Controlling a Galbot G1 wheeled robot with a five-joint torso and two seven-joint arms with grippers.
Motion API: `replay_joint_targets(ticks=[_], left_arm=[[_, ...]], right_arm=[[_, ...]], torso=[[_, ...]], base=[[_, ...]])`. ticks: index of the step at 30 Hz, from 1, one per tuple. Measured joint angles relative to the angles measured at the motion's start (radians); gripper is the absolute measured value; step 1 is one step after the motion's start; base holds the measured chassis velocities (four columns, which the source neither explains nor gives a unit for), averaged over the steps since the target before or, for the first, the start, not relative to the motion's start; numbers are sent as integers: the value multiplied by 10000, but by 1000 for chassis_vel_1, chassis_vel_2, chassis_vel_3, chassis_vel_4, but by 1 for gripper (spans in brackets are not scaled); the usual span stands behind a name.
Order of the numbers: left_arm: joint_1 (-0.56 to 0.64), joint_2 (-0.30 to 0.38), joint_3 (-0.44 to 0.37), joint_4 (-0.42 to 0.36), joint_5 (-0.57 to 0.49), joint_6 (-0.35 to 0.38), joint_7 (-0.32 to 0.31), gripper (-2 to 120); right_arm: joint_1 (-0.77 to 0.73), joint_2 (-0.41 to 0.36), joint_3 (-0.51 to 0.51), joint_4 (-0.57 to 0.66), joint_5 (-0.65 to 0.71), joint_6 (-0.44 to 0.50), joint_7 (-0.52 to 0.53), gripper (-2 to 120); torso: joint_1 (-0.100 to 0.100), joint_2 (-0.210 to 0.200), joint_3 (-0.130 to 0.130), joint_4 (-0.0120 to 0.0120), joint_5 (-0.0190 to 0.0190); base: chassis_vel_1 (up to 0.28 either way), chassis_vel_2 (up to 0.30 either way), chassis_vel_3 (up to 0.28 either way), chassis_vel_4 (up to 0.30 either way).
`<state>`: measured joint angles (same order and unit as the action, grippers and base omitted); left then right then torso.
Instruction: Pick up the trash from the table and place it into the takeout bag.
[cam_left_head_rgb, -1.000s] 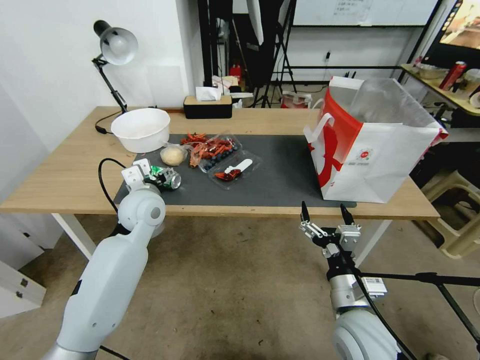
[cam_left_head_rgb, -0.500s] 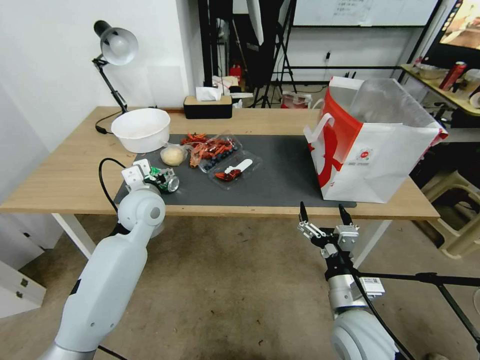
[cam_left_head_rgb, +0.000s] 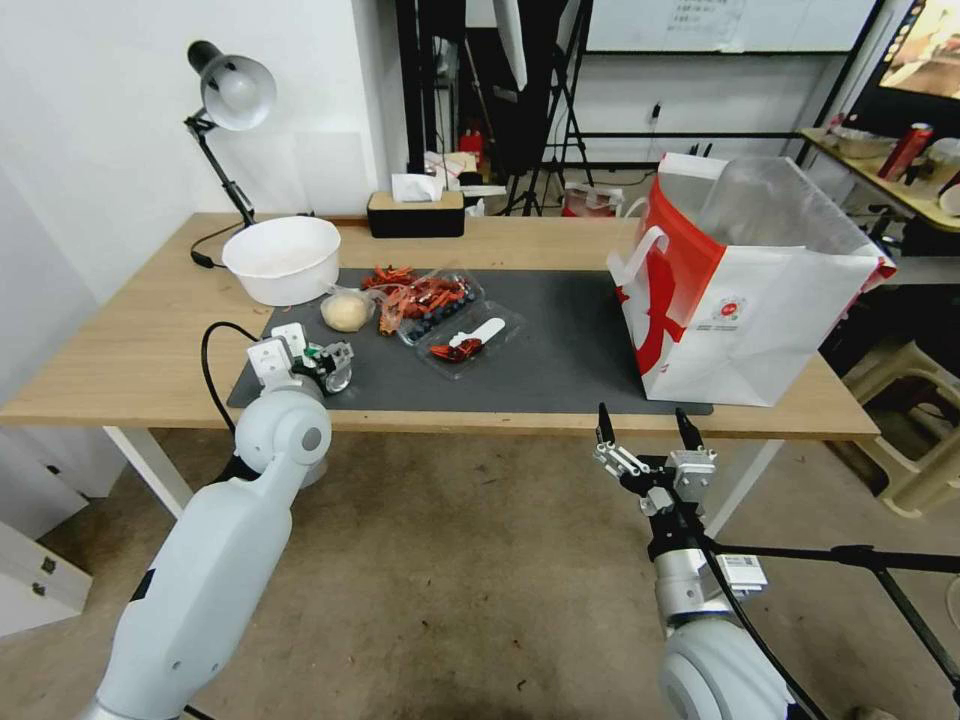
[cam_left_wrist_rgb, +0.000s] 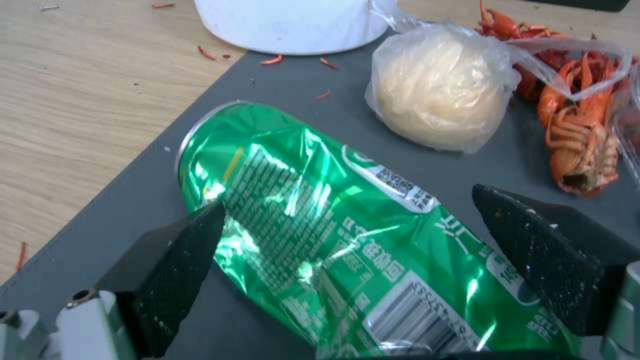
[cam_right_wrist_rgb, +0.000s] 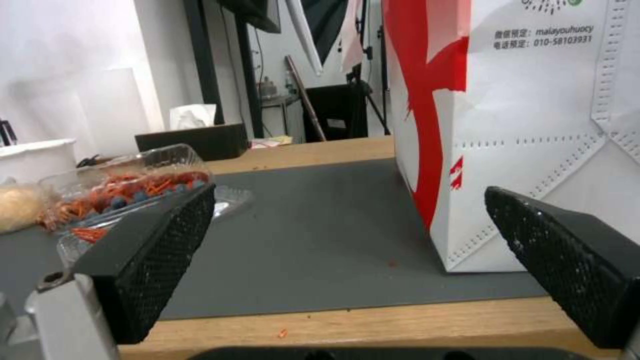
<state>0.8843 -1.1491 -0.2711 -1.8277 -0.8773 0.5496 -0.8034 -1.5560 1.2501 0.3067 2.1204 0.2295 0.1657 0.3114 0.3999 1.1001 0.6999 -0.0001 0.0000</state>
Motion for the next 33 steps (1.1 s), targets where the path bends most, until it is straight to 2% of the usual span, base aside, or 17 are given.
replay_joint_targets(ticks=[7, 9, 10, 13, 17, 20, 26, 30, 31, 32, 33], left_arm=[[143, 94, -36, -96, 81, 90, -4, 87], [281, 153, -71, -176, 83, 144, -8, 78], [281, 153, -71, -176, 83, 144, -8, 78], [453, 197, -141, -302, 83, 167, -9, 64], [572, 222, -192, -381, 84, 174, -9, 55], [722, 240, -284, -471, 125, 147, 47, 40], [889, 264, -380, -547, 260, 66, 179, 38], [968, 289, -401, -561, 377, -233, 475, 38], [994, 325, -393, -545, 524, -769, 984, 38], [1006, 348, -393, -538, 607, -998, 1255, 38], [1006, 348, -393, -538, 607, -998, 1255, 38]], right_arm=[[23, 2, -55, -20, -42, 0, 1, 100], [31, 4, -99, -29, -60, 0, 2, 100], [31, 4, -99, -29, -60, 0, 2, 100], [51, 7, -151, -36, -83, 3, 2, 100], [58, 5, -187, -39, -102, 9, 2, 100], [68, -2, -217, -52, -113, 15, 6, 100], [65, -8, -240, -62, -122, 29, 9, 100], [67, -8, -262, -77, -137, 44, 11, 100], [71, -6, -267, -84, -138, 51, 13, 100], [73, -4, -267, -85, -138, 53, 14, 100], [73, -4, -267, -85, -138, 53, 14, 100]], torso=[[1, 0, 0, 0, 1], [0, -1, 1, 1, 0], [0, -1, 1, 1, 0], [0, -1, 0, 1, 0], [0, -1, 0, 1, -1], [0, -1, 0, 0, 3], [0, -1, 0, 0, 2], [0, -1, 0, 3, 0], [1, -2, 2, 2, -9], [0, -1, 2, 1, -4], [0, -1, 2, 1, -4]], base=[[0, 0, 0, 0], [0, 0, 0, 0], [0, 0, 0, 0], [0, 0, 0, 0], [0, 0, 0, 0], [0, 0, 0, 0], [0, 0, 0, 0], [0, 0, 0, 0], [0, 0, 0, 0], [0, 0, 0, 0], [0, 0, 0, 0]])
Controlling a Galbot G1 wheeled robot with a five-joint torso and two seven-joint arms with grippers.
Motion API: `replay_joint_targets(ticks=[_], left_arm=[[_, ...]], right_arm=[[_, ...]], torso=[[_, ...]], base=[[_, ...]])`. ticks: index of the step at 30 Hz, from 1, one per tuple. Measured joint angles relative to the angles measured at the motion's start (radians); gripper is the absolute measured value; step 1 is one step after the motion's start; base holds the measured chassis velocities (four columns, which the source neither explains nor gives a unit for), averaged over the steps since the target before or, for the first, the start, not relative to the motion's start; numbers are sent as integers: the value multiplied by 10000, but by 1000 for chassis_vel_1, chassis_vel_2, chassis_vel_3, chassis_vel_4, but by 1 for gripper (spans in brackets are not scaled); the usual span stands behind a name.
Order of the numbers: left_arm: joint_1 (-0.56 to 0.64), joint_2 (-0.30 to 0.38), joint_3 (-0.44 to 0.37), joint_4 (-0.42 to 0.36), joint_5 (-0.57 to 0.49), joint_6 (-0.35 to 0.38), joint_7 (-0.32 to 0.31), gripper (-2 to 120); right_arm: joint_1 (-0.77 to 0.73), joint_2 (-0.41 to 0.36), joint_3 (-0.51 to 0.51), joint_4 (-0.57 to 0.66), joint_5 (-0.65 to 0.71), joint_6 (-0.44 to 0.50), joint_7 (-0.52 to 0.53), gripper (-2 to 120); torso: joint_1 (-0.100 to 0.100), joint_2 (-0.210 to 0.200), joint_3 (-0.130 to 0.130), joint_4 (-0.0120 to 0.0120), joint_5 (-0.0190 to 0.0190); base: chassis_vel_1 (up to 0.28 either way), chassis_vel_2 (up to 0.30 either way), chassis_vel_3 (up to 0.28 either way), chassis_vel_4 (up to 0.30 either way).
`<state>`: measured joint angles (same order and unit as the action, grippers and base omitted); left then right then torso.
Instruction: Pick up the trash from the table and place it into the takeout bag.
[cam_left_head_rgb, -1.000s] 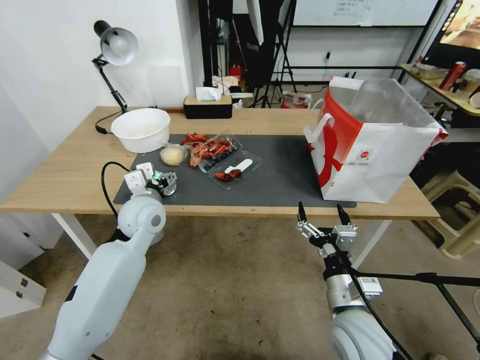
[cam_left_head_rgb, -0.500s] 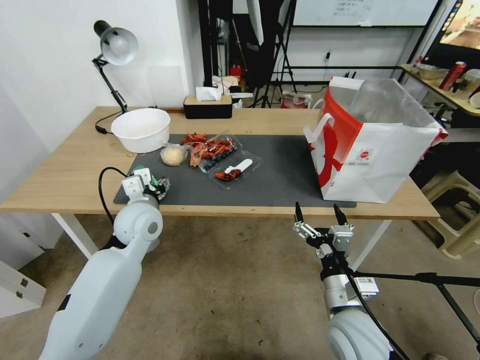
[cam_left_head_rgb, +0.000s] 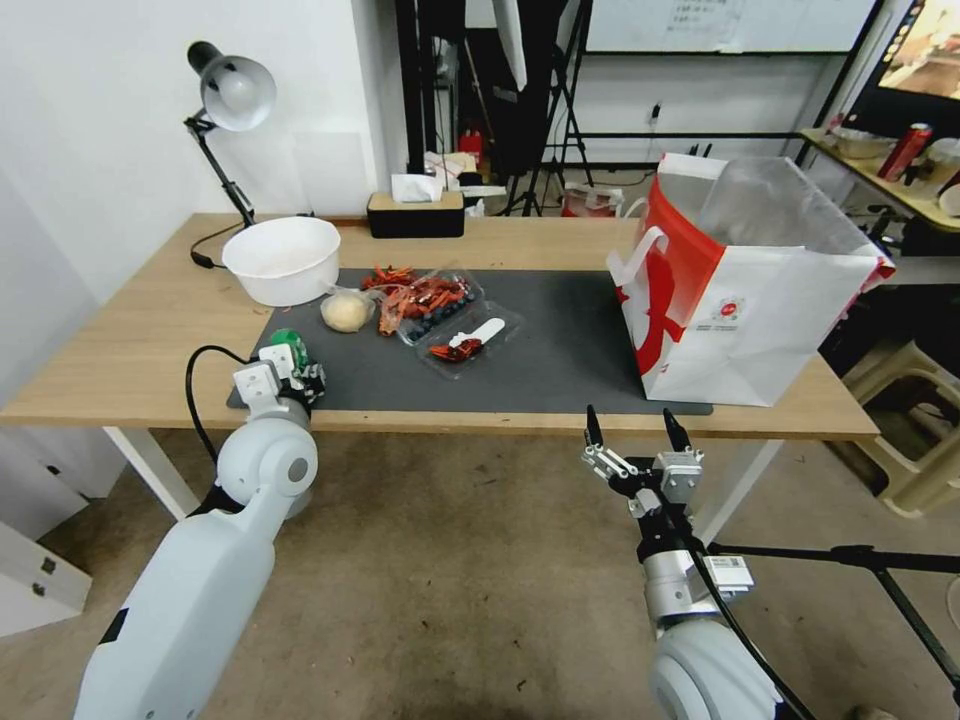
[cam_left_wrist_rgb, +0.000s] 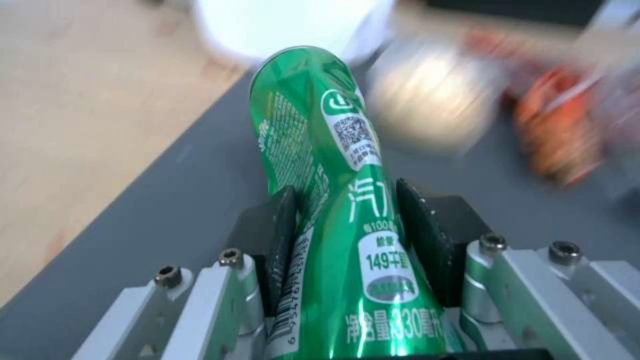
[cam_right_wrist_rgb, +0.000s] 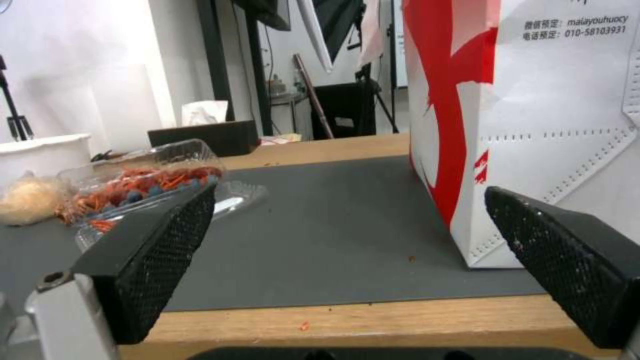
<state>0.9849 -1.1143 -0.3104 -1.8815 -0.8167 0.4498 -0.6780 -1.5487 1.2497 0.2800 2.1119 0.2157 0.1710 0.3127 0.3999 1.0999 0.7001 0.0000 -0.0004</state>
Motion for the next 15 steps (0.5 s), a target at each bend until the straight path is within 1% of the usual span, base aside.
replay_joint_targets(ticks=[2, 3, 4, 5, 6, 7, 8, 9, 10, 11, 12, 13, 14, 15], left_arm=[[54, 132, 25, 116, 510, -1248, 1499, 38], [54, 132, 25, 116, 510, -1248, 1499, 38], [55, 169, 35, 171, 669, -1611, 1918, 38], [40, 270, 81, 354, 984, -2518, 2941, 38], [10, 345, 144, 455, 1081, -3012, 3512, 38], [10, 345, 144, 455, 1081, -3012, 3512, 38], [-42, 440, 232, 529, 1130, -3468, 4047, 38], [-156, 576, 385, 632, 1151, -4030, 4784, 38], [-255, 654, 497, 694, 1152, -4305, 5216, 38], [-255, 654, 497, 694, 1152, -4305, 5216, 38], [-373, 730, 633, 755, 1155, -4538, 5573, 38], [-688, 905, 994, 858, 1116, -4928, 6100, 38], [-963, 1012, 1324, 918, 1041, -5084, 6261, 38], [-963, 1012, 1324, 918, 1041, -5084, 6261, 38]], right_arm=[[3, 4, 9, -17, 0, 4, 6, 100], [3, 4, 9, -17, 0, 4, 6, 100], [3, 5, 16, -19, 0, 5, 7, 100], [5, 6, 42, -29, 0, 6, 20, 100], [6, 7, 55, -35, 0, 7, 25, 100], [6, 7, 55, -35, 0, 7, 25, 100], [6, 7, 76, -42, 0, 6, 30, 100], [10, 7, 100, -46, -1, 7, 36, 100], [12, 7, 118, -47, -1, 4, 42, 100], [12, 7, 118, -47, -1, 4, 42, 100], [16, 8, 137, -47, 0, -2, 48, 100], [23, 9, 175, -47, 0, -20, 58, 100], [34, 11, 196, -48, 1, -24, 62, 100], [34, 11, 196, -48, 1, -24, 62, 100]], torso=[[1, 0, 0, 1, 2], [1, 0, 0, 1, 2], [2, 0, 0, 1, 4], [2, 0, 0, 1, 3], [2, 0, 0, 1, 2], [2, 0, 0, 1, 2], [2, 0, 0, 1, 3], [1, 0, 0, 1, 5], [1, 0, 0, 1, 4], [1, 0, 0, 1, 4], [1, 0, 0, 1, 3], [1, 0, 0, 1, 5], [2, 0, 0, 2, 4], [2, 0, 0, 2, 4]], base=[[0, 0, 0, 0], [0, 0, 0, 0], [0, 0, 0, 0], [0, 0, 0, 0], [0, 0, 0, 0], [0, 0, 0, 0], [0, 0, 0, 0], [0, 0, 0, 0], [0, 0, 0, 0], [0, 0, 0, 0], [0, 0, 0, 0], [0, 0, 0, 0], [0, 0, 0, 0], [0, 0, 0, 0]])
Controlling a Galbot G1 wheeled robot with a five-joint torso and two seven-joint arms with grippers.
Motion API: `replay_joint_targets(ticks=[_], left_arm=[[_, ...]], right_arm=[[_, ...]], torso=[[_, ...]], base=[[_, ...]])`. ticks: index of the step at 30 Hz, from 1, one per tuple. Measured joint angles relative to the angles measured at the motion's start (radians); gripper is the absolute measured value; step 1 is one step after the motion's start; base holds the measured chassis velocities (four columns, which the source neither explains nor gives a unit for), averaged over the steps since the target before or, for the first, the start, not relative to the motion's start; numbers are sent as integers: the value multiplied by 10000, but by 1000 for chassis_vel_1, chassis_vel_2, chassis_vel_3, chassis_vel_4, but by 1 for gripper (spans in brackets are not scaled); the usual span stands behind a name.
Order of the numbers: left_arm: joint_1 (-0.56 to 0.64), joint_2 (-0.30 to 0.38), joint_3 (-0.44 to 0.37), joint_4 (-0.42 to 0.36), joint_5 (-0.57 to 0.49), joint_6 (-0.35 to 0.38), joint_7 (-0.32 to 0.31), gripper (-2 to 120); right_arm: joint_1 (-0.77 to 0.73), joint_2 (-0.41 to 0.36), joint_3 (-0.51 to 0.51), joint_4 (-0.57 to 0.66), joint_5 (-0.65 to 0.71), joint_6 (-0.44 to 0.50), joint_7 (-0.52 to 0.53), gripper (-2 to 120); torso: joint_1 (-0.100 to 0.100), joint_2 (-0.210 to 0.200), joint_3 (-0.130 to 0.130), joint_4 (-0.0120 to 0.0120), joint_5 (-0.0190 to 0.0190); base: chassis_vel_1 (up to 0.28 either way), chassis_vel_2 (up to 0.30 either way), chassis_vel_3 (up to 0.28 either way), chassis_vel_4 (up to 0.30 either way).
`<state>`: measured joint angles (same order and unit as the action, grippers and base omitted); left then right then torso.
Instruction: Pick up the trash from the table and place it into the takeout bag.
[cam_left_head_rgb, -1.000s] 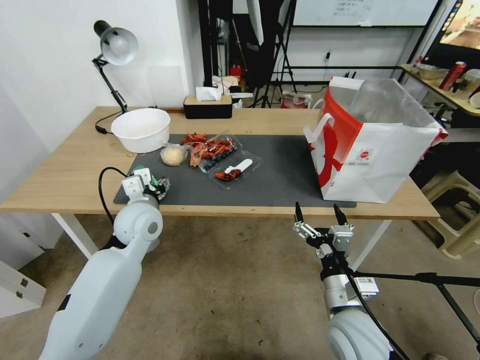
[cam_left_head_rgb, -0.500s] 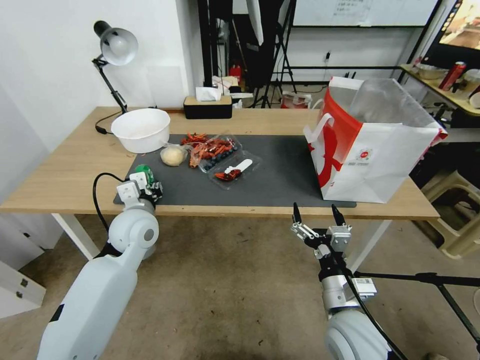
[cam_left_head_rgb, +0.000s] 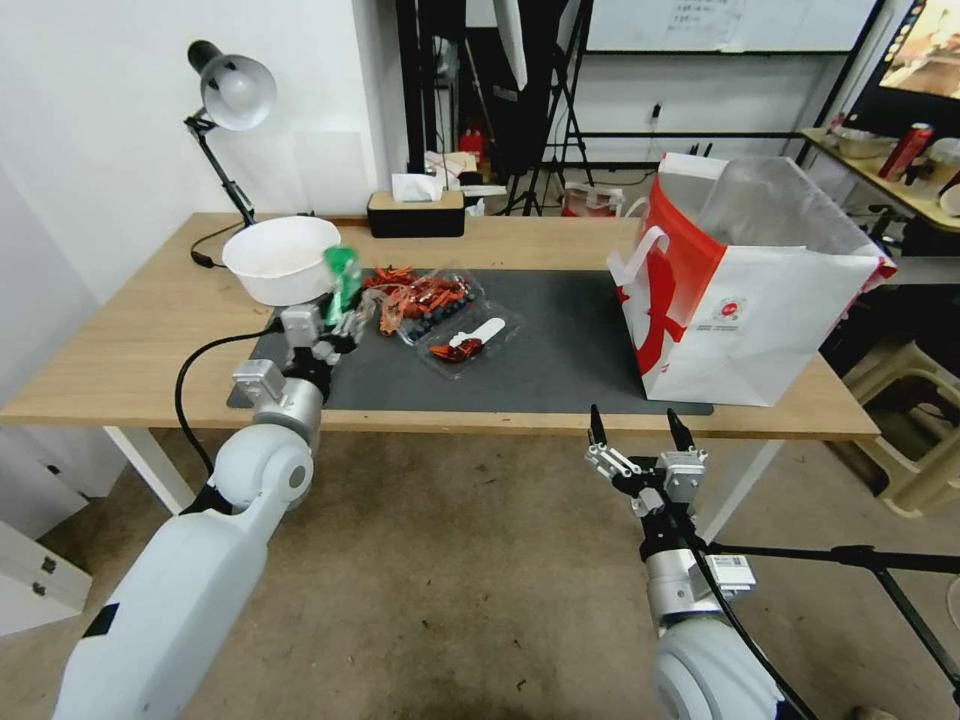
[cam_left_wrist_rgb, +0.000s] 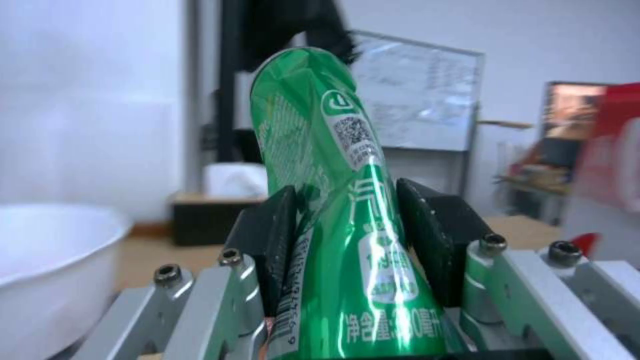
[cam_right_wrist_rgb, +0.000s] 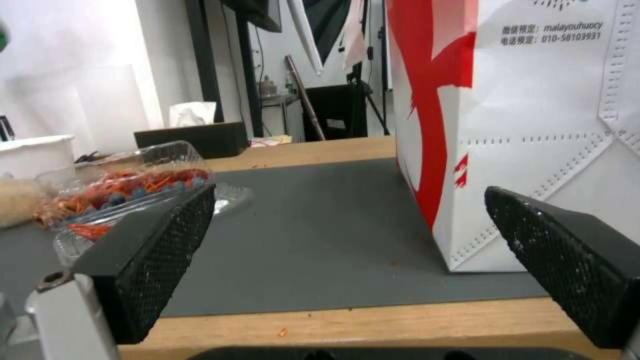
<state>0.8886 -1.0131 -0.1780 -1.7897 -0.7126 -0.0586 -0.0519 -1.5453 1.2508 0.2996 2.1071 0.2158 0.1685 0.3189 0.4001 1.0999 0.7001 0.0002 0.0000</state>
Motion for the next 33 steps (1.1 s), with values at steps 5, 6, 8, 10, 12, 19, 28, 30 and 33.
replay_joint_targets(ticks=[5, 6, 8, 10, 12, 19, 28, 30, 33], left_arm=[[-1531, 278, 1654, 387, -478, -395, 353, 38], [-2028, 282, 2066, 504, -638, -424, 360, 38], [-2226, 280, 2219, 556, -706, -432, 360, 38], [-3169, 161, 2950, 816, -1008, -434, 337, 38], [-3570, 80, 3217, 914, -1106, -431, 322, 38], [-5673, -628, 4751, 1608, -1689, -363, 202, 38], [-8215, -2212, 6860, 2809, -2266, -320, 33, 38], [-8477, -2455, 7070, 3026, -2318, -317, 25, 38], [-8919, -2905, 7379, 3462, -2392, -317, 16, 38]], right_arm=[[60, 7, 101, -46, 10, -28, 23, 100], [82, 16, 135, -64, 13, -33, 32, 100], [92, 18, 157, -73, 15, -34, 36, 100], [120, 37, 227, -96, 26, -43, 58, 100], [126, 43, 244, -100, 29, -47, 62, 100], [136, 58, 382, -213, 55, -43, 72, 100], [227, 72, 453, -277, 100, -40, 81, 100], [228, 77, 457, -283, 102, -40, 81, 100], [228, 105, 471, -293, 103, -33, 81, 100]], torso=[[0, -1, 1, -1, -1], [1, 0, 0, -4, -1], [1, 0, 0, -5, 3], [0, -1, 0, 0, -2], [1, 0, -1, -2, 0], [1, 0, -1, -2, 4], [0, 0, 0, -2, 5], [0, 0, 0, -1, 2], [0, 1, 0, -4, 3]], base=[[0, 0, 0, 0], [0, 0, 0, 0], [0, 0, 0, 0], [0, 0, 0, 0], [0, 0, 0, 0], [0, 0, 0, 0], [0, 0, 0, 0], [0, 0, 0, 0], [0, 0, 0, 0]])
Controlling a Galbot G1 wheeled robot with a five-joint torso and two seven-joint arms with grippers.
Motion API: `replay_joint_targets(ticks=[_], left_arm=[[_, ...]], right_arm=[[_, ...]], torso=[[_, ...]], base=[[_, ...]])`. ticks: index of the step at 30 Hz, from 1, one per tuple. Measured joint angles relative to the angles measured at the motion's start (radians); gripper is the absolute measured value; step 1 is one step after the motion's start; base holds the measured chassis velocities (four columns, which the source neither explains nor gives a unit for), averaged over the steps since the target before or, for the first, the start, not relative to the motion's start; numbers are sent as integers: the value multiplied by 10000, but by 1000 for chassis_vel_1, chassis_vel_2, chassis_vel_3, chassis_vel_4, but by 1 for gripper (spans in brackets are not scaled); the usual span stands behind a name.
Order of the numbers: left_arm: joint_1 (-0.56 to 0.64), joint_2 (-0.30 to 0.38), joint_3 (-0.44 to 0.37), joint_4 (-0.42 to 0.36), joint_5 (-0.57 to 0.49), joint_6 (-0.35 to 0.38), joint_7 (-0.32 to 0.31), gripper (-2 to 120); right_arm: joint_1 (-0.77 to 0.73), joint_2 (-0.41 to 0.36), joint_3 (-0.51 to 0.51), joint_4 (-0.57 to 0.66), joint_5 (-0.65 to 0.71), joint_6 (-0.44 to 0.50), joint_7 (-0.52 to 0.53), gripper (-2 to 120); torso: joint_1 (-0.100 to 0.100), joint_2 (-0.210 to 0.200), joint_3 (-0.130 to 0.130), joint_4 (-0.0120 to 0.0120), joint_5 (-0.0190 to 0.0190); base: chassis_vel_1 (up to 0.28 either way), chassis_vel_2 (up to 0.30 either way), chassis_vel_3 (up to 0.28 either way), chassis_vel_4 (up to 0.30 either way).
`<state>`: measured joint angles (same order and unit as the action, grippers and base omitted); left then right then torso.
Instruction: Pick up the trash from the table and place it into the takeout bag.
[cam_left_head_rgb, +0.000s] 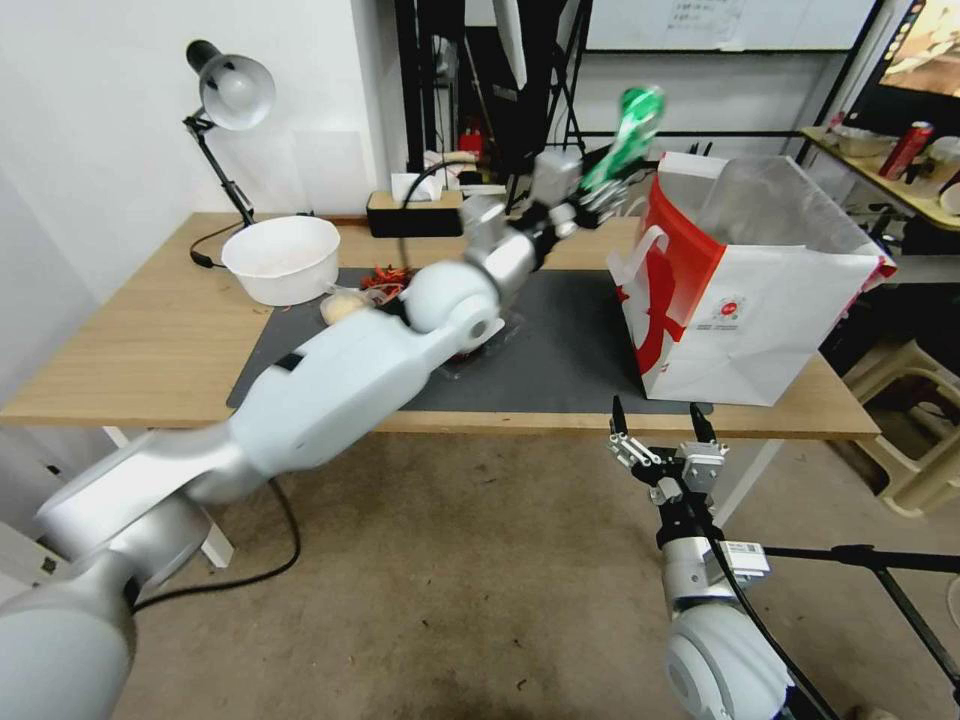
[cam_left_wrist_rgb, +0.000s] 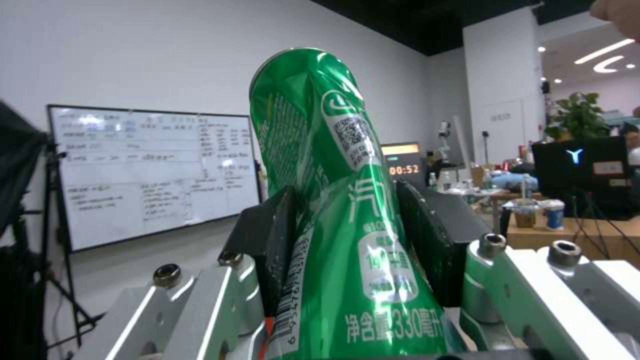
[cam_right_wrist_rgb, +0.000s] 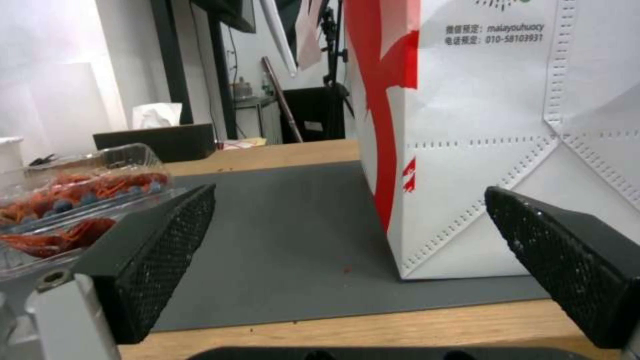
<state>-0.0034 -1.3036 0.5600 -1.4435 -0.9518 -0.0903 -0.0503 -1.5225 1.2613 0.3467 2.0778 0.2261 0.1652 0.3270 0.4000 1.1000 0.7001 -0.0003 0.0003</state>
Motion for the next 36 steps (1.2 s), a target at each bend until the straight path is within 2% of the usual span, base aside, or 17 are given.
replay_joint_targets(ticks=[7, 22, 24, 25, 28, 29, 31, 32, 36], left_arm=[[-813, -1132, 796, 1200, -187, -121, 26, 38], [-1049, -2509, 1198, 2599, -79, -312, 112, 39], [-1056, -2602, 1198, 2729, -61, -347, 113, 47], [-1056, -2602, 1198, 2729, -61, -347, 113, 47], [-1068, -2695, 1234, 2798, -93, -349, 60, 64], [-1068, -2695, 1234, 2798, -93, -349, 60, 64], [-1068, -2706, 1235, 2796, -111, -349, 5, 72], [-1068, -2680, 1218, 2736, -122, -349, -51, 78], [-1045, -2511, 1078, 2452, -198, -329, -231, 88]], right_arm=[[-26, 93, 88, -17, 6, 72, -1, 100], [-69, 174, 143, -95, 3, 203, -19, 100], [-96, 186, 166, -92, 4, 224, -23, 100], [-96, 186, 166, -92, 4, 224, -23, 100], [-134, 198, 224, -89, 4, 259, -25, 100], [-134, 198, 224, -89, 4, 259, -25, 100], [-137, 204, 238, -74, 3, 263, -25, 100], [-137, 206, 247, -65, 6, 264, -25, 100], [-138, 207, 259, -46, 8, 264, -24, 100]], torso=[[0, 0, 0, 3, 0], [-1, 0, -1, 2, -1], [0, 0, 0, 3, -1], [0, 0, 0, 3, -1], [-1, 0, -1, 2, -2], [-1, 0, -1, 2, -2], [0, 0, -1, 2, -2], [0, 0, -1, 2, -2], [-1, 0, -1, 2, -3]], base=[[0, 0, 0, 0], [0, 0, 0, 0], [0, 0, 0, 0], [0, 0, 0, 0], [0, 0, 0, 0], [0, 0, 0, 0], [0, 0, 0, 0], [0, 0, 0, 0], [0, 0, 0, 0]])
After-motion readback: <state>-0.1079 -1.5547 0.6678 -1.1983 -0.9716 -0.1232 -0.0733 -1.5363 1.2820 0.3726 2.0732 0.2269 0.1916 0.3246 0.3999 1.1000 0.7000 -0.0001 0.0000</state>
